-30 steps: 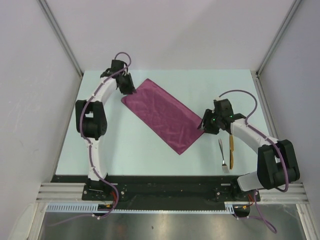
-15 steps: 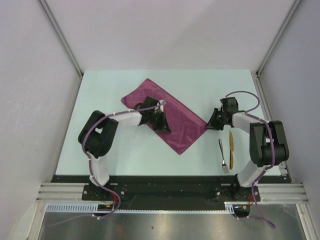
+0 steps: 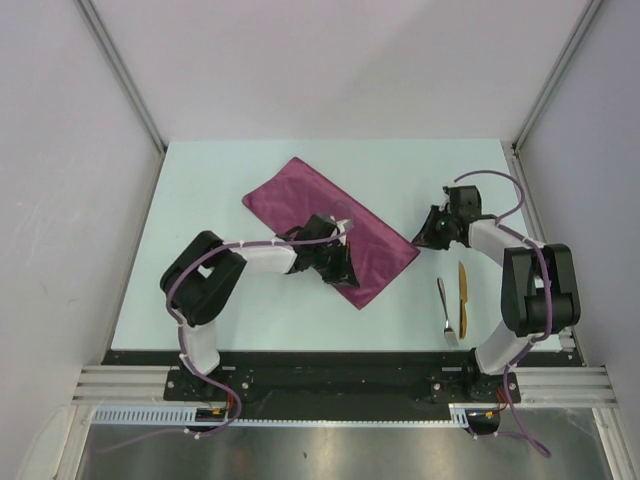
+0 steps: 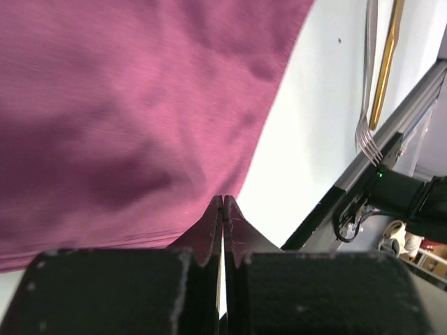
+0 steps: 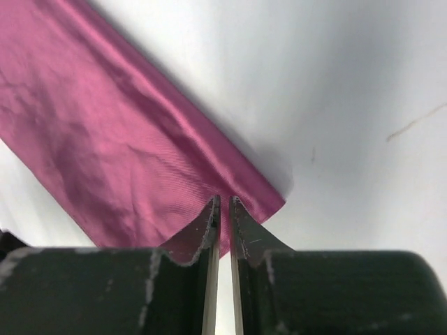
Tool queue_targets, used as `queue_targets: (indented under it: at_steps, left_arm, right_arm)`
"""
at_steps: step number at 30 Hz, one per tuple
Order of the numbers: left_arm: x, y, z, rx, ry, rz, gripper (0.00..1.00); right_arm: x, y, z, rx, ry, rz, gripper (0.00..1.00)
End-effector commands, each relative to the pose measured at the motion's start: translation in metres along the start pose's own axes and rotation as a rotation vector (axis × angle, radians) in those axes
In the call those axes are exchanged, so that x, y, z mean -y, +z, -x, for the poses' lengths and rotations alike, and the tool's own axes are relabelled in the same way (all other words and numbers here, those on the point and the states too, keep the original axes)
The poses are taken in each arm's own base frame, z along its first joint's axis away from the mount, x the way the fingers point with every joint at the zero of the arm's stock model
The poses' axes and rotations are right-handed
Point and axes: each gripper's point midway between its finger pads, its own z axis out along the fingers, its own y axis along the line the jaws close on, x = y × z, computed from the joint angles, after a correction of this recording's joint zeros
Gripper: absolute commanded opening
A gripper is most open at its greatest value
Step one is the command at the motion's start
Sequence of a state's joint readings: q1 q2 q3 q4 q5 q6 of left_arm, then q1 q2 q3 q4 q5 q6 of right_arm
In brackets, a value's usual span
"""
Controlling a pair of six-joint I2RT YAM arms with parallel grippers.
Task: Fold the napkin into a case and place the utensils inside
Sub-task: Smooth out the rectangle-folded napkin at the center of the board.
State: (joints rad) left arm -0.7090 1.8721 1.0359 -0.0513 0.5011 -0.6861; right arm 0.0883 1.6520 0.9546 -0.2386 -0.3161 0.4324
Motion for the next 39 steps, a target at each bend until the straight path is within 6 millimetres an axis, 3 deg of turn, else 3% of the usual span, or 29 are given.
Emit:
queue_targets:
  at_steps: [1, 6, 14, 18, 20, 23, 25, 26, 27, 29, 30, 32, 33, 35, 36, 39]
  left_arm:
    - [0.006, 0.005, -0.007, -0.005, -0.008, -0.024, 0.00]
    - [-0.014, 0.011, -0.021, -0.024, -0.019, 0.029, 0.00]
    - [-0.027, 0.010, -0.039, -0.055, -0.010, 0.074, 0.00]
    - [-0.021, 0.005, -0.033, -0.040, 0.014, 0.077, 0.00]
    - [-0.005, -0.004, -0.021, -0.021, 0.039, 0.063, 0.00]
    - [0.026, -0.021, 0.012, 0.032, 0.087, 0.032, 0.06]
    - [0.047, -0.036, 0.045, 0.101, 0.090, -0.015, 0.11]
    - [0.054, -0.040, 0.053, 0.112, 0.084, -0.052, 0.12]
    - [0.055, -0.047, 0.078, 0.176, 0.063, -0.087, 0.12]
    - [0.060, -0.056, 0.102, 0.229, 0.009, -0.165, 0.12]
    - [0.052, -0.063, 0.131, 0.310, -0.001, -0.208, 0.08]
    - [0.039, -0.072, 0.155, 0.375, -0.054, -0.240, 0.06]
    - [0.025, -0.083, 0.176, 0.441, -0.061, -0.243, 0.05]
    - [0.002, -0.089, 0.200, 0.486, -0.080, -0.213, 0.05]
    - [-0.022, -0.101, 0.216, 0.526, -0.113, -0.177, 0.04]
    - [-0.073, -0.113, 0.244, 0.562, -0.177, -0.118, 0.04]
  right_arm:
    - [0.019, 0.014, 0.001, -0.010, 0.006, -0.035, 0.13]
    - [0.044, 0.032, -0.010, -0.028, 0.020, -0.117, 0.12]
    - [0.052, 0.030, 0.005, 0.008, -0.014, -0.178, 0.11]
    - [0.045, 0.019, 0.014, 0.026, -0.045, -0.205, 0.11]
    - [0.033, 0.006, 0.029, 0.074, -0.078, -0.213, 0.12]
    - [0.011, -0.014, 0.035, 0.109, -0.121, -0.212, 0.19]
    - [-0.005, -0.022, 0.032, 0.106, -0.124, -0.160, 0.31]
    - [-0.011, -0.025, 0.030, 0.104, -0.123, -0.134, 0.35]
    - [-0.020, -0.029, 0.029, 0.115, -0.105, -0.096, 0.43]
    - [-0.046, -0.029, 0.018, 0.079, -0.101, 0.032, 0.47]
    - [-0.057, -0.029, 0.014, 0.075, -0.099, 0.084, 0.50]
    - [-0.084, -0.028, -0.004, 0.016, -0.112, 0.181, 0.54]
    - [-0.096, -0.028, -0.008, 0.005, -0.099, 0.231, 0.55]
    - [-0.113, -0.030, -0.030, -0.057, -0.097, 0.320, 0.57]
    - [-0.127, -0.030, -0.039, -0.065, -0.113, 0.359, 0.57]
    - [-0.132, -0.025, -0.064, -0.107, -0.096, 0.390, 0.55]
